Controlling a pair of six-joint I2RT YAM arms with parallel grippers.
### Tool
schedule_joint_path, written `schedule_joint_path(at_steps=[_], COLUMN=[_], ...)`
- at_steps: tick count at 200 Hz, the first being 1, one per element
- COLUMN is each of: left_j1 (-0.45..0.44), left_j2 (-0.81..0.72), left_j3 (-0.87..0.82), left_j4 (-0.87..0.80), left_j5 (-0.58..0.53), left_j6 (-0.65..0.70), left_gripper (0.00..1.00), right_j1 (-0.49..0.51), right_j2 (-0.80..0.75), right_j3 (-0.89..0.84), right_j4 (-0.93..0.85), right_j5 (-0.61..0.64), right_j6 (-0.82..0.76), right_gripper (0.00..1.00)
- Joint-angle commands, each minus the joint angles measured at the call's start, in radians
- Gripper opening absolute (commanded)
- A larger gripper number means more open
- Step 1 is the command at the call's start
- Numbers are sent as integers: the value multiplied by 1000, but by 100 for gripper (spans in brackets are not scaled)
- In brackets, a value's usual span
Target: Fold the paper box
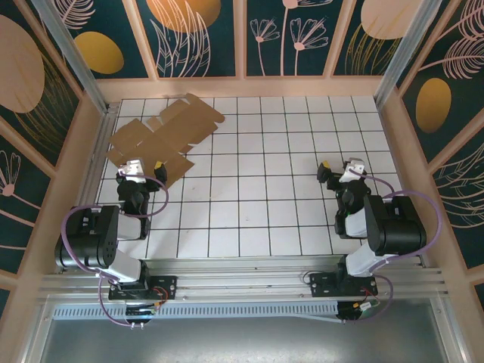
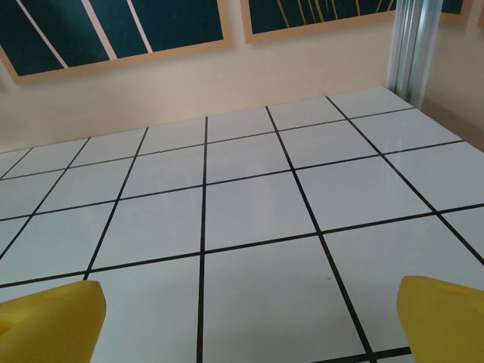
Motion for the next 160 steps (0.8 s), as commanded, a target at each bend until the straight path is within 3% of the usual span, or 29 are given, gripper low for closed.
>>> schedule_joint_path(at_steps=[1, 95, 119, 137, 160], left_j1=[5, 5, 5, 5, 5], left_j2=[3, 5, 3, 3, -11], left_j3=[13, 15, 13, 12, -12], left_j4=[38, 37, 38, 41, 75], left_j5=[13, 12, 13, 13, -9], left_j6=[14, 14, 14, 15, 5], left_gripper=[99, 99, 99, 99, 99], right_j1=[-6, -10, -9, -5, 10], right_j2=[0, -1, -80, -247, -522], right_j3=[8, 7, -36, -37, 31], right_j4=[30, 31, 42, -125, -522], right_j5=[25, 20, 39, 74, 91], right_j6=[-7, -2, 2, 29, 195], right_gripper=[99, 99, 99, 99, 99])
